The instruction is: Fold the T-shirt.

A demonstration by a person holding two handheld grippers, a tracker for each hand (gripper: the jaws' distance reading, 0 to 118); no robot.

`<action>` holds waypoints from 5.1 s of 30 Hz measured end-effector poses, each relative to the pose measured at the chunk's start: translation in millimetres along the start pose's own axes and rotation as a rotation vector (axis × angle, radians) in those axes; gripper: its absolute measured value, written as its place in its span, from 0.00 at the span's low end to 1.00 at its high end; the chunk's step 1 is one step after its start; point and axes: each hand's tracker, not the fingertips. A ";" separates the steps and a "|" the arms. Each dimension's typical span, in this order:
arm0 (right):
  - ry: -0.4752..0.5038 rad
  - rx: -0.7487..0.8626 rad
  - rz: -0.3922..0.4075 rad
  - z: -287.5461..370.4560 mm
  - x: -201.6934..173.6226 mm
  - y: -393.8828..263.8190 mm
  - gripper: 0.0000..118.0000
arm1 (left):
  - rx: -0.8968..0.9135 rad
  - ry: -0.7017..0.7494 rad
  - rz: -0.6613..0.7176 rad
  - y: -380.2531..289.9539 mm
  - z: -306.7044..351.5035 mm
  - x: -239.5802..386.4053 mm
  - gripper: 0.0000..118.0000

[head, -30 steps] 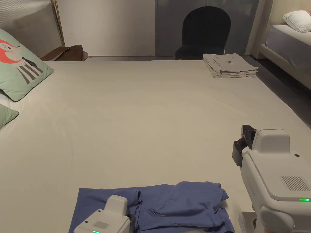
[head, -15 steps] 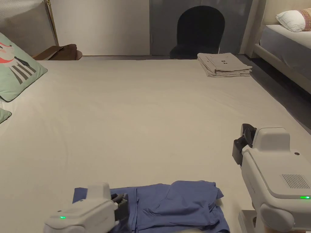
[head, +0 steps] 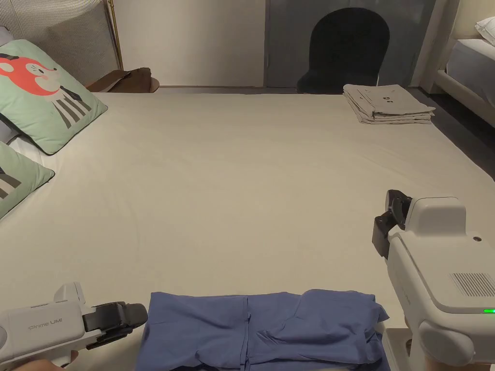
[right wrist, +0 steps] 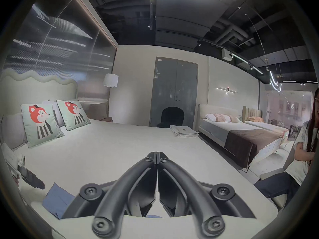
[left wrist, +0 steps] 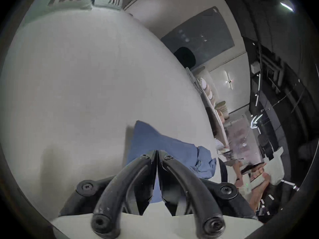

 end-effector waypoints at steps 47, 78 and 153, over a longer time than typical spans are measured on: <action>0.038 -0.027 0.010 1.5 4.5 0.7 0.00 | 0.023 0.374 -0.230 -1.4 7.6 105.1 0.07; -0.073 -0.036 -0.024 19.5 65.8 -6.1 0.00 | -0.128 0.087 -0.509 -99.7 -158.9 245.6 0.93; -0.020 0.087 -0.011 39.6 22.5 34.8 0.00 | 0.768 0.396 -0.818 -28.5 28.3 237.9 0.00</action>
